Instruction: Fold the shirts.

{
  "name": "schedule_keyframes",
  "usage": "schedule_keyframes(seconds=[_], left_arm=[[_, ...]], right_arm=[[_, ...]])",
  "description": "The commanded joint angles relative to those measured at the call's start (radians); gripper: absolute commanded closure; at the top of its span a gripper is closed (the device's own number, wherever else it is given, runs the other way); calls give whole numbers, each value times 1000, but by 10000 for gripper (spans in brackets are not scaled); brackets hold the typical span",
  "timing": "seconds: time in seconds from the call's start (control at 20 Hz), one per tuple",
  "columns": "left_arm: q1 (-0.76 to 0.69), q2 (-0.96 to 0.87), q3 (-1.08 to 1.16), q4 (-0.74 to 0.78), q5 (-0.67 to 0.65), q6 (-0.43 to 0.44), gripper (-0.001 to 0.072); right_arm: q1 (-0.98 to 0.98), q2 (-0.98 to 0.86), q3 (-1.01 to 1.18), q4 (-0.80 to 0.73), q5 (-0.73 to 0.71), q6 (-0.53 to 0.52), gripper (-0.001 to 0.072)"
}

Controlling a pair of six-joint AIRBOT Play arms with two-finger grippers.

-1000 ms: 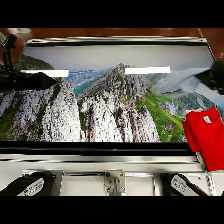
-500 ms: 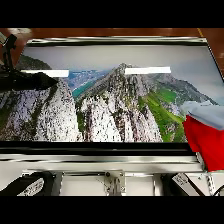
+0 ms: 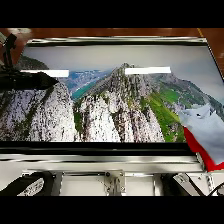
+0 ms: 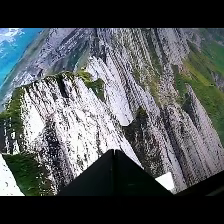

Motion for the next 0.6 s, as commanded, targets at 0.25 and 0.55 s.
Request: schedule_keyframes(seconds=[0.25,0.55], left_arm=[[0,-4,0,-8,5,0,670],[-154,-179,42,466,-193,-298,657]], right_arm=[[-2,7,173,335,-339,-35,70],[514,42,256,385,-361,-87,111]])
